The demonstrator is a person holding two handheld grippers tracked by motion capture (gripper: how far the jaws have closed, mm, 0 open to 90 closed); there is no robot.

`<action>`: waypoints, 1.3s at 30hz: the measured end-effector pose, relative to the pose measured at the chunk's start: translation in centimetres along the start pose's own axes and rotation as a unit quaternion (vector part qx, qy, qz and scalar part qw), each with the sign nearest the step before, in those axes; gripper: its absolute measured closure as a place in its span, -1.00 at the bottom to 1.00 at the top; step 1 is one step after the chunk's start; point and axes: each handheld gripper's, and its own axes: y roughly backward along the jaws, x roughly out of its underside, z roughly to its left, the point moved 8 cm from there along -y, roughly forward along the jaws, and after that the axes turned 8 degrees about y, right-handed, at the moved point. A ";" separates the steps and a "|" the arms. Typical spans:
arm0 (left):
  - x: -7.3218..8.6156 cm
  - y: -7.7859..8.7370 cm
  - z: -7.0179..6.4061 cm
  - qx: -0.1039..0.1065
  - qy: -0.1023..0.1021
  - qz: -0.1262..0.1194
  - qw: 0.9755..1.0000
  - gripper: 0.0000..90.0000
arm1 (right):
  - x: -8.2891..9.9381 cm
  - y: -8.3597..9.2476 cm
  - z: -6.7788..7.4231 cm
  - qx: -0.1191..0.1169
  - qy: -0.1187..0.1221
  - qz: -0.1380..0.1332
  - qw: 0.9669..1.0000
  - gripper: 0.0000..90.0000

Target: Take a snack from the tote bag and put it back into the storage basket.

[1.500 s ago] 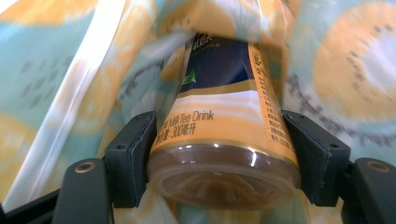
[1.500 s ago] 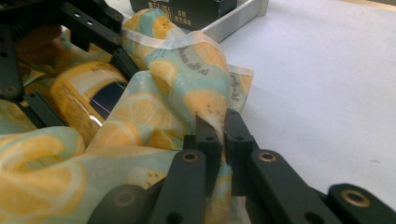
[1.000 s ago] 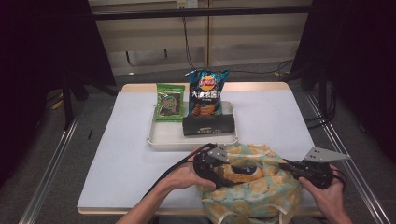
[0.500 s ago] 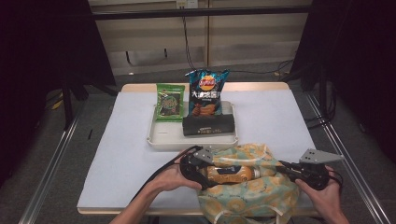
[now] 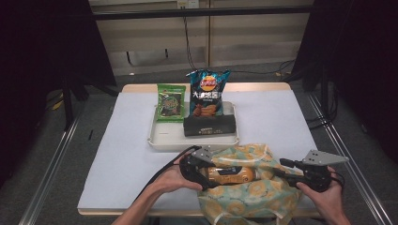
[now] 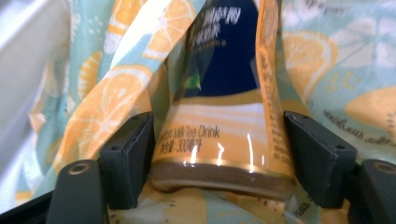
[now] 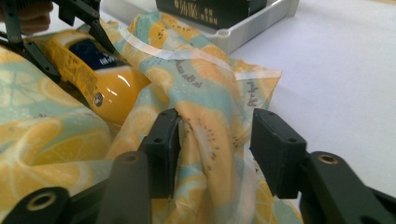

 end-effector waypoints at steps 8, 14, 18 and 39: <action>-1.8 1.2 -0.7 -0.005 -0.004 -0.035 0.999 -0.46 | -0.5 0.5 -0.2 0.003 -0.011 -0.018 1.000 -0.09; -3.1 0.5 -1.6 0.001 -0.018 -0.038 0.999 -0.28 | -0.5 0.4 -0.2 0.003 -0.011 -0.020 1.000 -0.10; -4.3 0.2 -1.9 0.006 -0.030 -0.044 0.999 -0.05 | -0.5 0.5 -0.2 0.004 -0.012 -0.021 1.000 -0.11; -5.9 -4.0 -2.3 0.013 -0.056 0.073 0.996 -0.06 | -0.5 0.2 -0.1 0.003 -0.011 -0.017 1.000 -0.16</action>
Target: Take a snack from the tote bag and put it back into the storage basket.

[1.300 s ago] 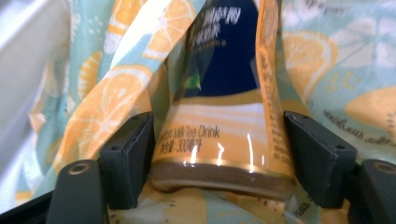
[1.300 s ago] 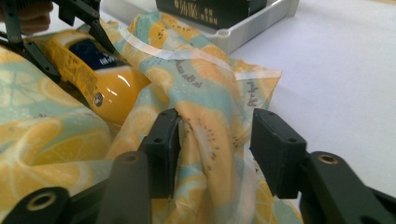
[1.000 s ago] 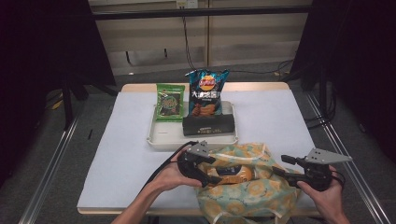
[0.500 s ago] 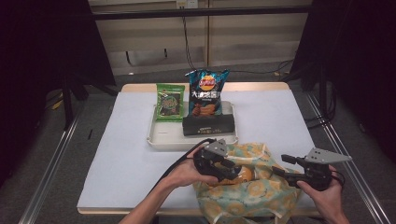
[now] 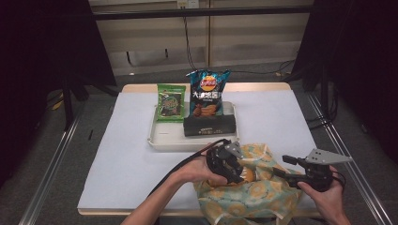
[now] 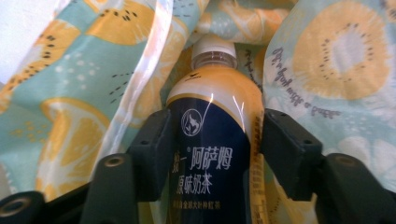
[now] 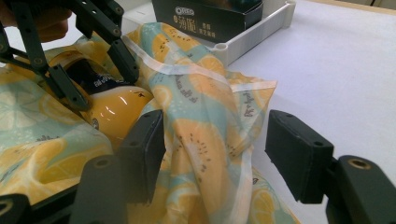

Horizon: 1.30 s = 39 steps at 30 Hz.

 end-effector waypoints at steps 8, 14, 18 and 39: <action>0.3 -1.7 -0.4 -0.002 -0.005 0.023 1.000 -0.26 | 0.0 -0.1 -0.1 0.001 -0.001 0.001 1.000 -0.17; 0.2 -2.0 -0.3 0.010 0.003 0.037 0.999 -0.29 | 0.0 -0.1 -0.1 0.002 0.000 0.001 1.000 -0.17; 0.1 -2.8 -0.5 0.009 0.001 0.066 0.998 -0.32 | 0.1 -0.1 0.0 0.000 -0.001 0.004 1.000 -0.17; 0.9 -2.1 -0.5 0.020 -0.003 0.062 0.998 -0.12 | 0.1 -0.1 -0.1 0.003 -0.003 0.002 1.000 -0.17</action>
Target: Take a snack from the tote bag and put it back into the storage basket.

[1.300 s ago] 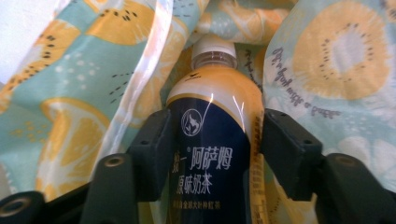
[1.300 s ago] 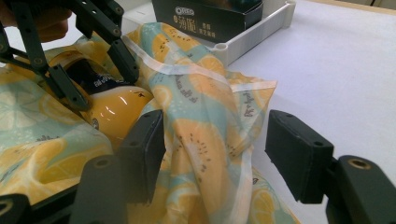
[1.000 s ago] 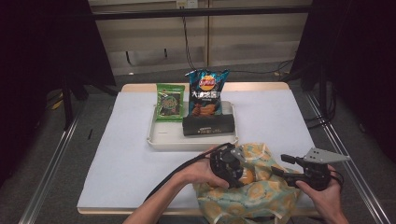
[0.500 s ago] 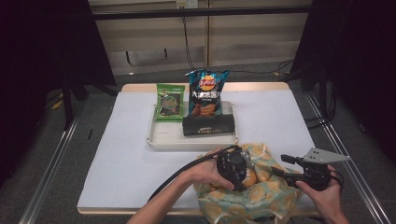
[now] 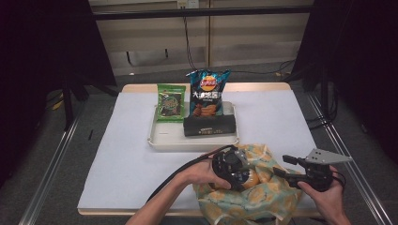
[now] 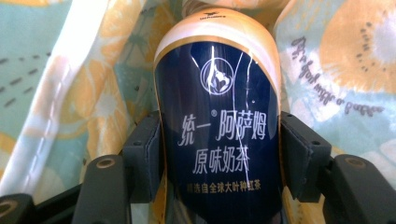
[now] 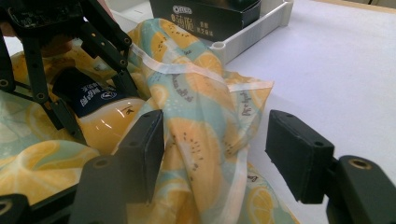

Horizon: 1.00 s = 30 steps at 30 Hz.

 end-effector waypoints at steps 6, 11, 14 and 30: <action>-0.6 -0.2 -0.2 -0.003 0.004 0.014 1.000 -0.14 | 0.0 -0.1 0.1 -0.003 0.002 0.001 1.000 -0.19; -1.0 -0.5 -0.2 0.005 0.009 0.025 1.000 -0.15 | 0.0 0.0 0.0 0.001 -0.001 0.000 1.000 -0.22; -1.0 -0.8 -0.1 -0.003 0.003 0.044 0.999 -0.16 | 0.0 0.0 0.0 -0.001 0.001 -0.001 1.000 -0.22; -0.7 -0.5 -0.5 0.001 -0.002 0.020 1.000 -0.10 | -0.2 -0.1 0.6 -0.014 0.005 -0.001 1.000 -0.33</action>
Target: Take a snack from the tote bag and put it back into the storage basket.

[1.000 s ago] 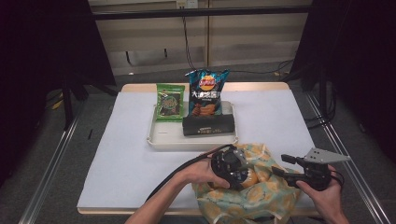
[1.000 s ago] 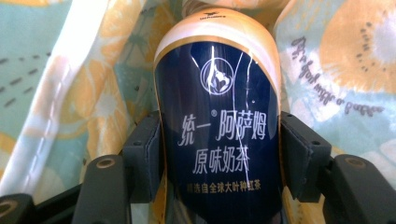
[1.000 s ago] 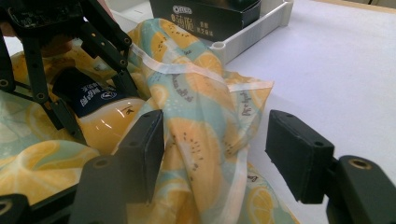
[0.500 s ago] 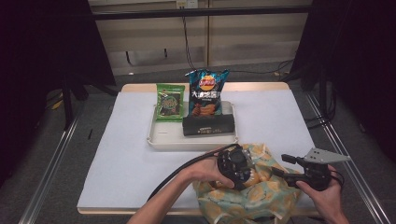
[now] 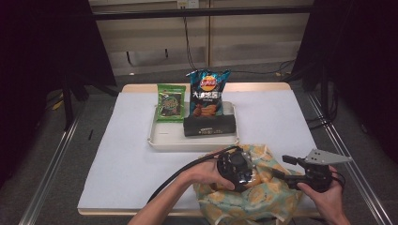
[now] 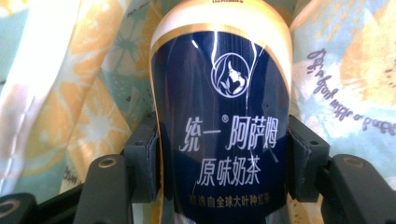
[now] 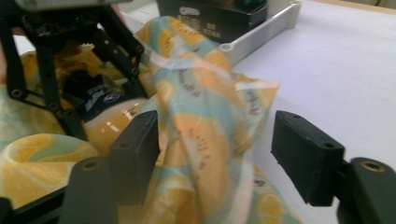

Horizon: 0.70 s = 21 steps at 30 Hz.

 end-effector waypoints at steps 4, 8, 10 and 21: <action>0.1 0.5 0.0 -0.003 0.002 -0.020 1.000 -0.09 | 0.0 -0.7 1.0 -0.025 0.006 0.012 1.000 -0.41; 0.4 1.0 0.2 0.000 0.003 -0.033 0.999 -0.09 | -0.1 -0.7 1.4 -0.042 0.012 0.011 0.999 0.21; 0.8 1.2 0.3 0.001 0.005 -0.044 0.999 -0.09 | -0.2 -0.5 1.5 -0.044 0.017 0.005 0.999 0.66; 1.0 3.2 0.1 -0.020 -0.006 -0.102 0.995 -0.08 | -0.8 0.6 0.0 -0.003 -0.002 -0.021 1.000 0.99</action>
